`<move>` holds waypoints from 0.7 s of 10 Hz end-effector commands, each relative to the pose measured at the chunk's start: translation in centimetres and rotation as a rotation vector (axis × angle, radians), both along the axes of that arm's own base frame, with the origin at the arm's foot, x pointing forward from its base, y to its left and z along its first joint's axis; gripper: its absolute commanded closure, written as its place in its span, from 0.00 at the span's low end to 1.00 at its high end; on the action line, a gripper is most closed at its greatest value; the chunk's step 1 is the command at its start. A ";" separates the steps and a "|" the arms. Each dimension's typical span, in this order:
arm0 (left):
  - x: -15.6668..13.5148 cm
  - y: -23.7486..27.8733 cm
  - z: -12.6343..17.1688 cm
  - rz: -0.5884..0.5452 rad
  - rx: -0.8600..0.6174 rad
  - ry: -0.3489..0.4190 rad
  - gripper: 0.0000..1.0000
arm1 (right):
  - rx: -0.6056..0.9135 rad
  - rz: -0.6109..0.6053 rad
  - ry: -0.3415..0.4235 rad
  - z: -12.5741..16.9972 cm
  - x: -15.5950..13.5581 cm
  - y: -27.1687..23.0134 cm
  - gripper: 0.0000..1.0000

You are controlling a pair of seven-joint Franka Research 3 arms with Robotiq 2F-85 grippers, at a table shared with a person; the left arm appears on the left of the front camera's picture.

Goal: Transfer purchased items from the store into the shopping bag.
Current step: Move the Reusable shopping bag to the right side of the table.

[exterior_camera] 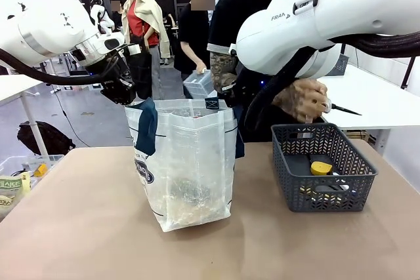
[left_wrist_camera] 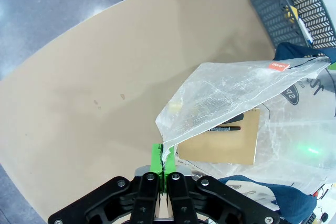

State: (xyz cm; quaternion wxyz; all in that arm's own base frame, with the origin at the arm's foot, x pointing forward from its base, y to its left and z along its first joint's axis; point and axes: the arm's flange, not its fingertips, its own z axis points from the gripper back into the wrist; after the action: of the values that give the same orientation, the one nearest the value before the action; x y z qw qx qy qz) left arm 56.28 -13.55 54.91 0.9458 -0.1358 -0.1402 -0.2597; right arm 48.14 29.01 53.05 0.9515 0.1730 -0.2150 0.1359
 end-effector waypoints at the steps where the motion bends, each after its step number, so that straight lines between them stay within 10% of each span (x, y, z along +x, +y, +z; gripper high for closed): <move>1: -0.1 0.3 0.3 0.018 -0.001 0.001 1.00 | 0.009 -0.001 0.001 0.1 0.1 -0.3 1.00; 7: -0.1 0.3 0.3 0.018 -0.001 0.001 1.00 | 0.009 -0.001 0.001 0.1 0.1 -0.3 1.00</move>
State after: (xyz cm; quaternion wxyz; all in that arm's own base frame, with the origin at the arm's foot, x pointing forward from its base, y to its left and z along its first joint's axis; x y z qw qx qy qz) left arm 56.28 -13.55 54.91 0.9458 -0.1358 -0.1402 -0.2597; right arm 48.14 29.01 53.05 0.9515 0.1730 -0.2150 0.1359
